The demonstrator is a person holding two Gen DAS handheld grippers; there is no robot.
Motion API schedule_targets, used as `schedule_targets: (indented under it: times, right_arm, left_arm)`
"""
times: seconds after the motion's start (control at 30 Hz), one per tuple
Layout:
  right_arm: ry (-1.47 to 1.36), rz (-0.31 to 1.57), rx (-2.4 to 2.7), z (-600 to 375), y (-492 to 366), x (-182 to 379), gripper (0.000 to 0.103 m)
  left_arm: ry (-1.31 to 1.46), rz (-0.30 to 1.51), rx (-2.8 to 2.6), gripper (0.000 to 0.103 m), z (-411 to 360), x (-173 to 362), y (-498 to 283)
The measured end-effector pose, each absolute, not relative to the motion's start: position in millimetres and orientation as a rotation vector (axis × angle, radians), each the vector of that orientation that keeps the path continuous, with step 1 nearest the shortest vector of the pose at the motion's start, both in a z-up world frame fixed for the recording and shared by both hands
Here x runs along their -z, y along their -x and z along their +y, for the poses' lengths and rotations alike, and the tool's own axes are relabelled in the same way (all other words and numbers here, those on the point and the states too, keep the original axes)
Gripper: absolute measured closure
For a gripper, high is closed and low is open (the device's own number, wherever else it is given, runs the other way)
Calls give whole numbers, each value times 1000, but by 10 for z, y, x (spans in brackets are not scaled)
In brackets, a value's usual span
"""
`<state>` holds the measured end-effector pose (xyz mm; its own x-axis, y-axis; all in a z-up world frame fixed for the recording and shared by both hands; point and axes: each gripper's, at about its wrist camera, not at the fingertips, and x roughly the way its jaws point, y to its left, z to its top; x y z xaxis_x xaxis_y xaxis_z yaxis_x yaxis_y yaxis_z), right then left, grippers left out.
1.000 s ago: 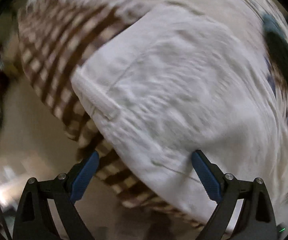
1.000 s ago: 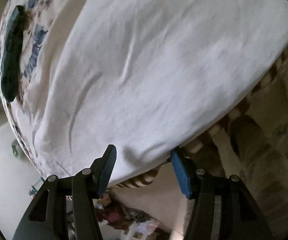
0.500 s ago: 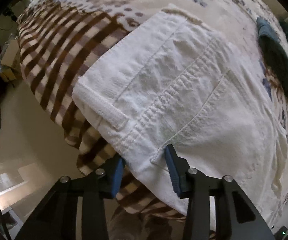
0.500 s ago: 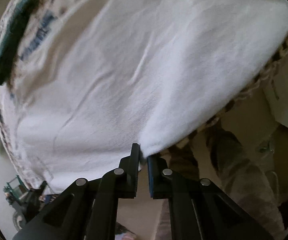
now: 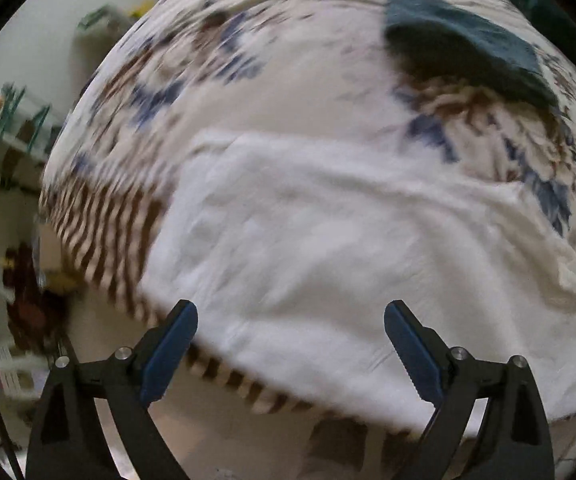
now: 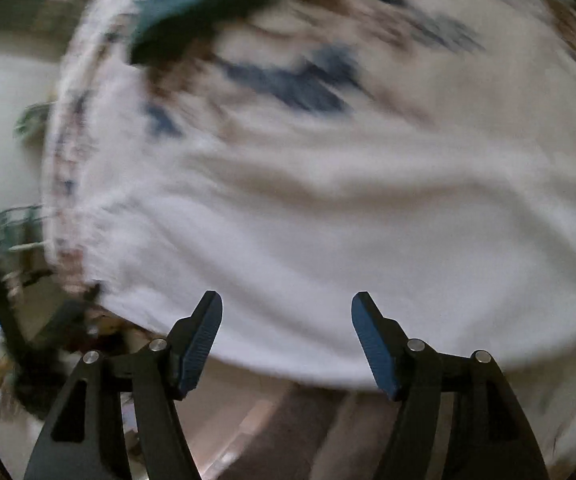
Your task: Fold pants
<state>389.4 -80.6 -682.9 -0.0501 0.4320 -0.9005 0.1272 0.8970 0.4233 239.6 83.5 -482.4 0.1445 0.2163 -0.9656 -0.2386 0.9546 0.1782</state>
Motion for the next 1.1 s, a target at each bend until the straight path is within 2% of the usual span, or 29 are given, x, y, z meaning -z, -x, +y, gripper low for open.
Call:
schedule_targets:
  times: [0.13,0.3,0.33,0.37,0.4,0.47,0.57,0.7,0.73,0.8,0.83,0.9,1.1]
  right_arm:
    - [-402,1667,-401,-620,-4623,7182,33]
    - [-402,1876,-594,-175,-5173,7844,33]
    - [-423,1909,-630,-105,-5195,7946,42]
    - [-453,1924,-647,-41,-5203,8044,76]
    - [-461,1929,-662,2,-5206,8078,91]
    - [-472,1920,-629,-38,-5217,8050,95]
    - [-692,1854,-568,-414,-5369,7933,96]
    - [-709,1882,-559,-662,-5451,7914,94]
    - [-681,1903,-574,-670,-5459,7893,90]
    - [-584,1924,-635,-643,-5457,7825,77]
    - [-525,1917,-661,-596,-5443,7775,67]
    - [-385,1904,-712,-588,-5349,7642,56]
    - [-40,1914,-741,-722,-5039,7636,57]
  left_arm:
    - [-55,1392,-287,7,586,5012,-2867]
    - [-149,1422,-292,7,460,5193,-3131]
    - [-151,1434,-295,7,452,5223,-3141]
    - [-150,1451,-298,7,469,5268,-3138]
    - [-149,1475,-306,7,506,5322,-3126]
    - [-137,1520,-320,7,527,5402,-3069]
    - [-89,1557,-325,7,572,5459,-2964]
    - [-75,1578,-333,7,573,5482,-2940]
    - [-67,1578,-334,7,565,5454,-2950]
    - [-52,1565,-330,7,520,5357,-2993]
    - [-48,1554,-324,7,489,5314,-3018]
    - [-42,1523,-302,7,401,5204,-3114]
    - [-105,1496,-202,7,36,5266,-3542]
